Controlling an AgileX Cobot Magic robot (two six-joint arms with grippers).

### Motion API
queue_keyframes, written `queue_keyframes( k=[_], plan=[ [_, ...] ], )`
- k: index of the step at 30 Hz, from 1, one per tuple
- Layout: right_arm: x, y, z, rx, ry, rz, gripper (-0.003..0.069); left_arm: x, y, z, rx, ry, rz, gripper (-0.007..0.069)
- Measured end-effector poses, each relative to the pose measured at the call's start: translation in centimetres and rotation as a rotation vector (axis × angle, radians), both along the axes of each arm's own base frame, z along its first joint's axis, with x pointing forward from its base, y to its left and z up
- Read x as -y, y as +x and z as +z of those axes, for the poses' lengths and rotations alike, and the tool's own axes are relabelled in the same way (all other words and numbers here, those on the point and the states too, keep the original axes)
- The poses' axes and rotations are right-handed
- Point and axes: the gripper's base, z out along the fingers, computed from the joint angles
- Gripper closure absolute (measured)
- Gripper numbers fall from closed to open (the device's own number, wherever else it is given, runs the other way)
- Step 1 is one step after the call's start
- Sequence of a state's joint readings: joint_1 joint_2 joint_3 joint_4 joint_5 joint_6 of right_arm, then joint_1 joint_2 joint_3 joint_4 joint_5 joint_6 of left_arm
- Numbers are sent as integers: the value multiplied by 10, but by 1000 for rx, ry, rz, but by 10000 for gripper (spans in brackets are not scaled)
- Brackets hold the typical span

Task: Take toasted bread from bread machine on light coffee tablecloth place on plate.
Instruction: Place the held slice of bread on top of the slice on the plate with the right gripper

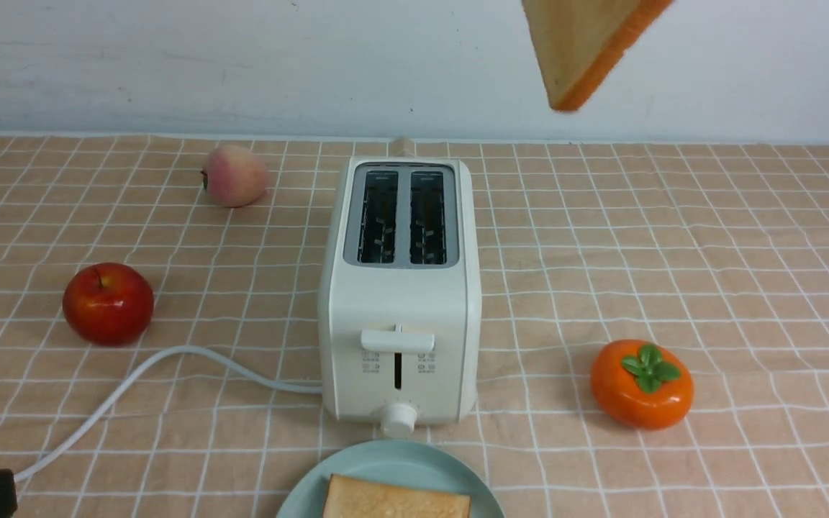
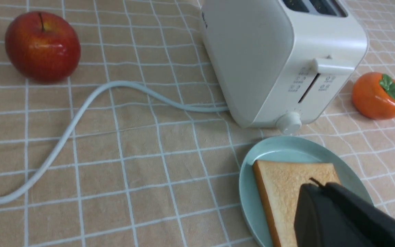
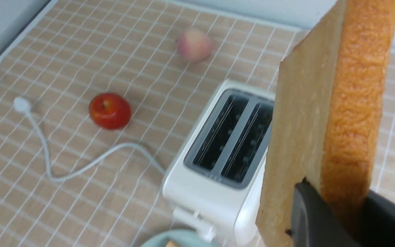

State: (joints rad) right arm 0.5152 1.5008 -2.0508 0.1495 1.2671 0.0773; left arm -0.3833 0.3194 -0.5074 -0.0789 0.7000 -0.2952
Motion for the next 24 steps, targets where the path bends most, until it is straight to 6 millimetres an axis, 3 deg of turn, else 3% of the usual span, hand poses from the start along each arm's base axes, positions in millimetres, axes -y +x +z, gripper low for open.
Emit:
queue_keyframes(
  k=[3, 4, 9, 12, 16, 24],
  plan=[
    [-2, -21, -49, -194, -18, 118, 562, 0, 1, 2, 25, -10, 2, 638],
    [-3, -22, -53, -204, -24, 131, 562, 0, 1, 2, 25, -10, 2, 638],
    [-26, -33, -173, -573, 0, 388, 562, 1, 3, 3, 31, -12, 4, 638],
    [-39, -34, -217, -661, 137, 464, 562, 2, 5, 4, 35, -14, 5, 638],
    [-50, -29, -258, -692, 264, 503, 562, 3, 7, 4, 37, -15, 6, 638],
    [-69, -1, -305, -713, 385, 440, 562, 3, 8, 4, 39, -16, 6, 638]
  ],
)
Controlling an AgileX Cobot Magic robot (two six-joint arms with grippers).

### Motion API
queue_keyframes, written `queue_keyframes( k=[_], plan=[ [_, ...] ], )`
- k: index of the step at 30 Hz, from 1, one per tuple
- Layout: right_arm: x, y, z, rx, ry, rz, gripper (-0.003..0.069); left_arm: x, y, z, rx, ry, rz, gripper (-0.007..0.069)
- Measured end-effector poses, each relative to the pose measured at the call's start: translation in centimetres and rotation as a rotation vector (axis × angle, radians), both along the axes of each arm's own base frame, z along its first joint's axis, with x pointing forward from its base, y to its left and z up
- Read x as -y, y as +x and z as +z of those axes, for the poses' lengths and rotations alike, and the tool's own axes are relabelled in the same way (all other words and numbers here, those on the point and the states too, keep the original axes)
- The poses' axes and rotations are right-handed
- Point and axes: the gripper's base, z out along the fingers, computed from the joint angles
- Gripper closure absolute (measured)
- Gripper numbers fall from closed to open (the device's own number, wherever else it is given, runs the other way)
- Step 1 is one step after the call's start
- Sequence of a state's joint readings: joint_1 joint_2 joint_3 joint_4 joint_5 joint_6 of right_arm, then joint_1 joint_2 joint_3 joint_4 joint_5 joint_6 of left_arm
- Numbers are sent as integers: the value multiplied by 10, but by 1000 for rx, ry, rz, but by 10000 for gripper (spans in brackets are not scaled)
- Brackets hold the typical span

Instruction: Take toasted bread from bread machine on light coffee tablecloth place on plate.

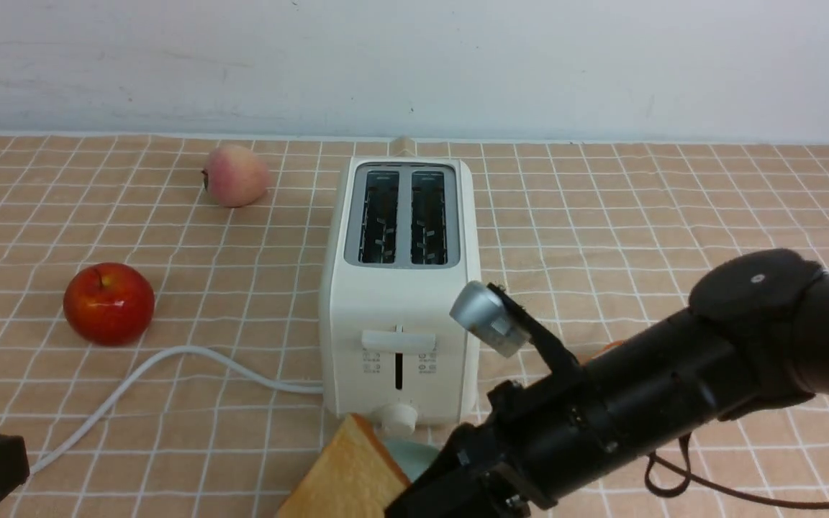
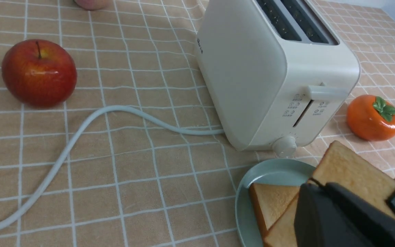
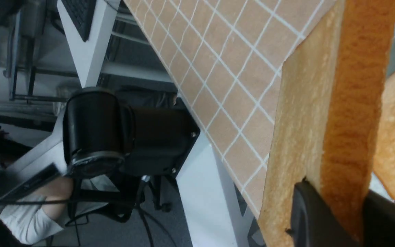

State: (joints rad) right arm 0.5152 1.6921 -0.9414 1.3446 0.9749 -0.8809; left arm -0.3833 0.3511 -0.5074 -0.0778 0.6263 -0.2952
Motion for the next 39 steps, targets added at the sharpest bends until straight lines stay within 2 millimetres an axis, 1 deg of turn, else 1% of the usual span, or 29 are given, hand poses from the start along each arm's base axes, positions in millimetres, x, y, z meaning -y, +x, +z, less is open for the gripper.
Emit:
queue_keyframes(
  k=[3, 5, 8, 9, 10, 11, 12, 13, 14, 15, 16, 18, 20, 22, 24, 26, 27, 28, 29, 30, 31, 32, 33, 34, 35, 36, 39],
  plan=[
    [-1, 7, -14, -16, -41, -42, 562, 0, 0, 0, -1, -1, 0, 638],
    [-1, 9, -18, -15, -54, -52, 561, 0, 0, 0, -1, -1, 0, 638],
    [1, 14, -24, 24, -106, -81, 487, 0, 0, 0, -2, -3, -1, 638],
    [2, 15, -25, 35, -116, -92, 450, 0, 0, 0, -3, -3, -1, 638],
    [2, 15, -25, 36, -117, -94, 442, 0, 0, 0, -4, -3, -1, 638],
    [2, 16, -26, 50, -130, -100, 371, 0, 0, -1, -7, -1, -2, 638],
    [2, 16, -26, 51, -132, -99, 352, 0, 0, -1, -7, -1, -2, 638],
    [3, 16, -28, 60, -146, -86, 261, 0, 0, -1, -9, 0, -2, 638],
    [3, 16, -27, 62, -147, -83, 261, 0, 0, -1, -9, 0, -2, 638],
    [4, 15, -27, 73, -160, -69, 196, 0, 0, -1, -9, 0, -2, 638],
    [6, 14, -27, 83, -172, -57, 168, 0, 0, -1, -9, 0, -2, 638],
    [11, 11, -20, 108, -206, -33, 113, 0, 0, -1, -10, 0, -2, 638],
    [19, 9, -13, 133, -248, -18, 93, 0, 0, -1, -10, 0, -2, 638],
    [33, 9, -2, 155, -301, -36, 88, 0, 0, -1, -10, 0, -2, 638],
    [54, 12, 18, 185, -371, -93, 101, 0, 0, -1, -10, 0, -2, 638],
    [75, 14, 39, 215, -426, -167, 134, 0, 0, -1, -10, 0, -2, 638],
    [78, 13, 45, 228, -426, -177, 140, 0, 0, -1, -10, 0, -2, 638],
    [91, 12, 60, 252, -453, -222, 173, 0, 0, -1, -9, 0, -2, 638],
    [111, 9, 82, 295, -494, -298, 248, 0, 0, 0, -6, -2, -1, 638],
    [123, 4, 98, 336, -512, -346, 307, 0, 0, 0, -2, -4, -1, 638],
    [134, -4, 115, 384, -518, -393, 361, 0, 0, 1, 6, -7, 0, 638],
    [145, -14, 131, 440, -524, -444, 433, 0, 0, 1, 13, -10, 0, 638],
    [156, -26, 145, 496, -528, -501, 526, 0, 1, 2, 23, -14, 1, 638],
    [163, -36, 156, 541, -522, -548, 582, 0, 1, 3, 29, -17, 2, 638],
    [169, -47, 166, 587, -515, -593, 615, 0, 1, 4, 40, -21, 2, 638],
    [179, -64, 178, 649, -500, -685, 659, 1, 2, 5, 50, -27, 3, 638],
    [194, -102, 193, 794, -468, -856, 676, 1, 2, 7, 72, -40, 4, 638]
  ],
)
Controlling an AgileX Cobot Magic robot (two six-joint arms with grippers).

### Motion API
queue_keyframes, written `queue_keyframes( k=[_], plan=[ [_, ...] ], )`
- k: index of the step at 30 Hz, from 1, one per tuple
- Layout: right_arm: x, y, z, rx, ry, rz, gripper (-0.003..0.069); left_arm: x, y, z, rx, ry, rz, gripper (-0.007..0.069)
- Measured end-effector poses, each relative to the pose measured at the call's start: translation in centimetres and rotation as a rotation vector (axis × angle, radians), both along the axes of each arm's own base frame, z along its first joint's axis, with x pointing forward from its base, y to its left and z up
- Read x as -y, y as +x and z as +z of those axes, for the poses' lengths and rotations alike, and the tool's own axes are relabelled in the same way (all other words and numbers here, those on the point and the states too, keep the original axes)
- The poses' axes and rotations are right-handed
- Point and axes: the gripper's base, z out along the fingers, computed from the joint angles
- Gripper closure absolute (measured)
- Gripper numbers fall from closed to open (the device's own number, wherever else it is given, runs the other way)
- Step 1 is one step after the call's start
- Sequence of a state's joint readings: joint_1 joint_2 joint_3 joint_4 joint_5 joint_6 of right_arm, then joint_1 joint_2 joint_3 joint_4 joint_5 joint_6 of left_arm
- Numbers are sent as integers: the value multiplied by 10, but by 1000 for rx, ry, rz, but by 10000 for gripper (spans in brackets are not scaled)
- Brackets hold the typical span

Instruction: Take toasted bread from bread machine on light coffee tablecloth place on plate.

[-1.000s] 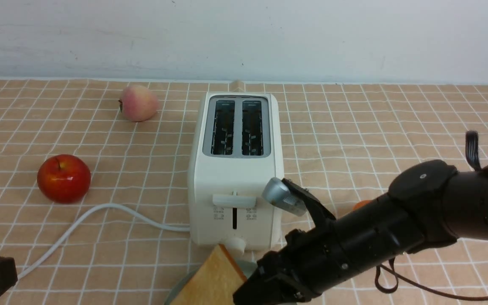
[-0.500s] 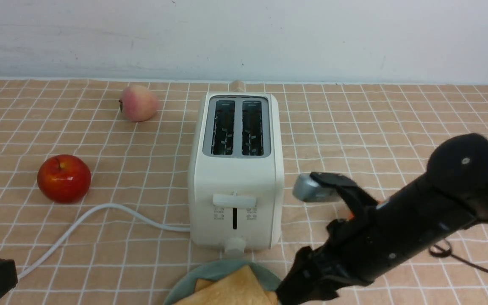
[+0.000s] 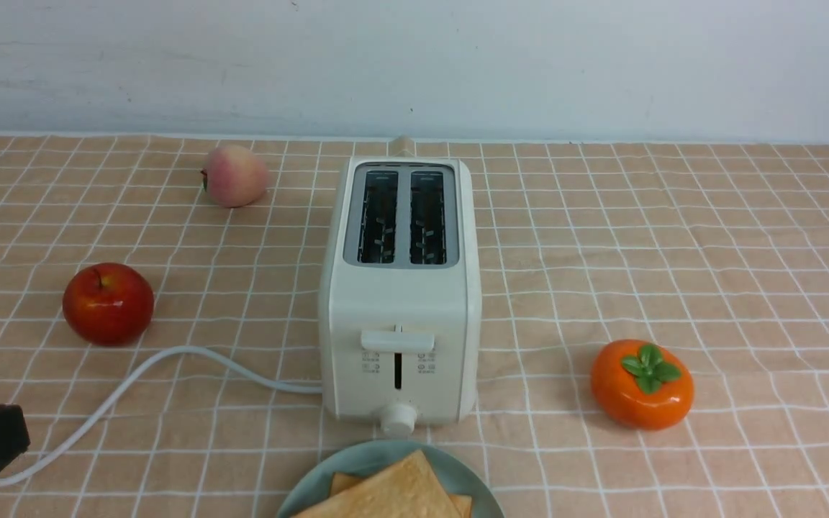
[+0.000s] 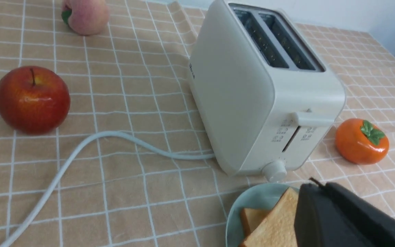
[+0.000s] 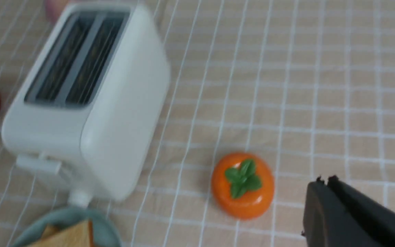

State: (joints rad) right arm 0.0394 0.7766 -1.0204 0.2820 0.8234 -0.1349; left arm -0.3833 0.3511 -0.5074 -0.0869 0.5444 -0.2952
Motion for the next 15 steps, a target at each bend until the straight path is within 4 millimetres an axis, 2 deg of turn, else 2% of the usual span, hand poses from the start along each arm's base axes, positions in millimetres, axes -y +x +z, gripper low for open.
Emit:
queue_keyframes(
  k=[2, 4, 5, 6, 7, 8, 11, 15],
  plan=[
    [8, -32, -1, 145, 1, -75, 676, 0, 0, 2, 17, -11, 1, 638],
    [12, -56, -13, 259, 6, -123, 676, 0, 1, 4, 35, -21, 2, 638],
    [12, -56, -13, 259, 6, -125, 676, 0, 1, 4, 37, -22, 2, 638],
    [14, -69, -28, 326, 18, -146, 676, 0, 1, 5, 53, -29, 4, 638],
    [14, -75, -31, 357, 21, -151, 676, 0, 2, 6, 61, -32, 5, 638],
    [15, -86, -46, 422, 31, -165, 673, 0, 2, 7, 75, -39, 6, 638],
    [16, -103, -77, 545, 68, -187, 672, 1, 3, 12, 115, -61, 9, 638],
    [19, -107, -99, 644, 98, -213, 667, 1, 3, 13, 131, -71, 10, 638]
  ],
)
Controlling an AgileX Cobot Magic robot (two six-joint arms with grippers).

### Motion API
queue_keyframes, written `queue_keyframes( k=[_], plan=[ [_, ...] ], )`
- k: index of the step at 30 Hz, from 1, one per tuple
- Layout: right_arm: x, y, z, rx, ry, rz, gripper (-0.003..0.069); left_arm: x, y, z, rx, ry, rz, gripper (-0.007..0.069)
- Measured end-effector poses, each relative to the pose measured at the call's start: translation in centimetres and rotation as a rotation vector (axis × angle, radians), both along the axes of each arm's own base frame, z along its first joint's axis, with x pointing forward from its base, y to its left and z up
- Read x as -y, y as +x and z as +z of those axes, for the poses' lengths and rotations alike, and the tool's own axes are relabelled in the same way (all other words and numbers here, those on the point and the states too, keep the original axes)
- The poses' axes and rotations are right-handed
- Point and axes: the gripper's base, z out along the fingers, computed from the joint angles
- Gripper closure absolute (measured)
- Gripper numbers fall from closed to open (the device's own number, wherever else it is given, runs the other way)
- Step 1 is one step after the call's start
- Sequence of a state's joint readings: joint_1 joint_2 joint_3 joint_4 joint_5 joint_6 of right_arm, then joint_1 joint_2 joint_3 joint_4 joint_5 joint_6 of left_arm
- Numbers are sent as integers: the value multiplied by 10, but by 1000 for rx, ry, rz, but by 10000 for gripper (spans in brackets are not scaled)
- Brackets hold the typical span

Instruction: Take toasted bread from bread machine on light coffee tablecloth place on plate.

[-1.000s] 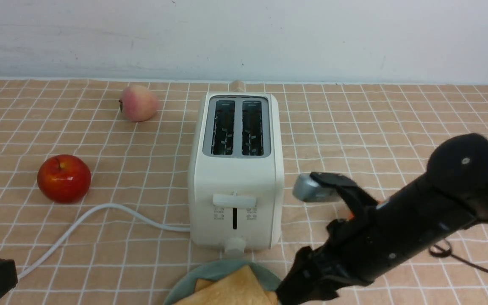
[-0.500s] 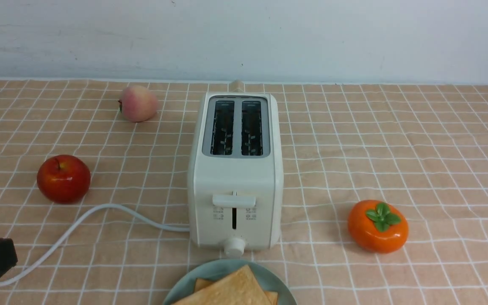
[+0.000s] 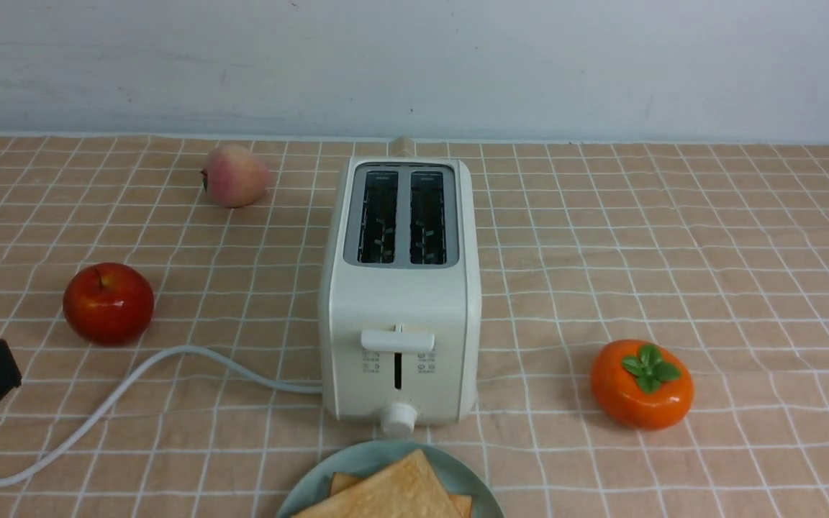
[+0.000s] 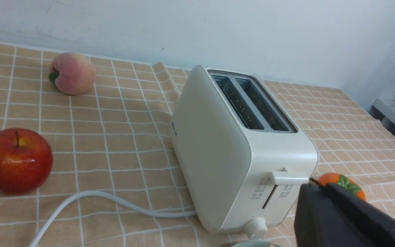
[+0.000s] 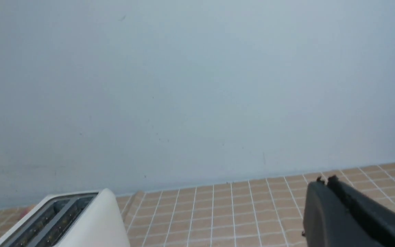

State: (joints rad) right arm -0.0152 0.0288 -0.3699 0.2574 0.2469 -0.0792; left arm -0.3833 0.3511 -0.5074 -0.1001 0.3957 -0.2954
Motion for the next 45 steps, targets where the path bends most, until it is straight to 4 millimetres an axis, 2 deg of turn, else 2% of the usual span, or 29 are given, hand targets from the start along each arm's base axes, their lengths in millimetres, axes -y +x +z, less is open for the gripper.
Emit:
queue_keyframes(
  k=[6, 28, 31, 35, 36, 38, 40, 42, 45],
  plan=[
    [2, 1, -9, 70, 18, -22, 663, 0, 0, 0, 3, -3, 0, 638],
    [2, 1, -10, 72, 23, -20, 643, 0, 1, -3, 2, -2, 2, 638],
    [2, 1, -9, 73, 24, -20, 640, 1, 3, -15, -11, 10, 5, 637],
    [2, 1, -9, 73, 24, -20, 634, -7, 0, -55, 14, -16, 82, 636],
    [2, 1, -9, 73, 24, -20, 634, -8, -1, -59, 18, -21, 96, 636],
    [2, 1, -9, 73, 24, -20, 632, -16, -6, -87, 44, -46, 194, 635],
    [2, 1, -9, 73, 24, -20, 631, -19, -8, -101, 50, -53, 231, 634],
    [2, 1, -9, 73, 24, -20, 628, -23, -12, -127, 43, -52, 291, 631],
    [2, 1, -9, 73, 24, -20, 625, -24, -14, -141, -24, -10, 305, 629]
  ],
)
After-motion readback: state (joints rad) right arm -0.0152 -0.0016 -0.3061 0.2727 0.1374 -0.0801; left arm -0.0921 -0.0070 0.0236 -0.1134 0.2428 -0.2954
